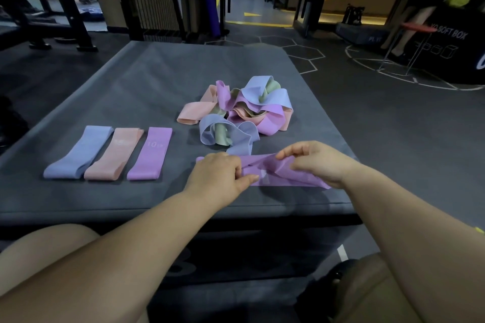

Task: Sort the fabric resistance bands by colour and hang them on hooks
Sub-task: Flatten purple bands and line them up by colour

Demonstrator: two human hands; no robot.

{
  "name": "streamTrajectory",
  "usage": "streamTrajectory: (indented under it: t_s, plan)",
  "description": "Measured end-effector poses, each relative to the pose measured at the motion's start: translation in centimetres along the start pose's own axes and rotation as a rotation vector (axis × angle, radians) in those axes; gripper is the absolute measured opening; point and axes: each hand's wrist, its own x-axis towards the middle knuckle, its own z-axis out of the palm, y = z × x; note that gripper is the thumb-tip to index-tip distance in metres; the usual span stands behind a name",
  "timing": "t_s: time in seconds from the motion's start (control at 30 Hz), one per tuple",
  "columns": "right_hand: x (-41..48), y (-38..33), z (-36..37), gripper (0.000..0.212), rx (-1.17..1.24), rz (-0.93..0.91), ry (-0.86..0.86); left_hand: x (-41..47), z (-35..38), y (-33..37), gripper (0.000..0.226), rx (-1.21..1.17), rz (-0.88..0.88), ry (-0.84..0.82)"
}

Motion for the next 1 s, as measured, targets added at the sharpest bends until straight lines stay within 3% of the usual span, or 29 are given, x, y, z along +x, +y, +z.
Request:
streamTrajectory:
  t_s: [0.3, 0.47, 0.63, 0.77, 1.0]
  plan:
    - [-0.4, -0.1, -0.1, 0.013, -0.16, -0.048, 0.032, 0.4, -0.3, 0.5, 0.021, -0.026, -0.076, -0.055]
    - [-0.4, -0.4, -0.4, 0.012, -0.094, -0.096, 0.099, 0.7, -1.1, 0.2, 0.013, -0.16, -0.128, -0.066]
    - [-0.5, -0.7, -1.0, 0.011, 0.12, -0.067, 0.127, 1.0, -2.6, -0.8, 0.016, -0.338, -0.194, -0.071]
    - [-0.3, -0.3, -1.2, 0.013, 0.2, 0.034, 0.083, 1.0, -3.9, -1.3, 0.015, -0.308, -0.227, -0.071]
    - [-0.2, -0.2, -1.5, 0.014, 0.286, 0.17, 0.109, 0.8, -4.7, -2.4, 0.005, -0.57, -0.328, -0.083]
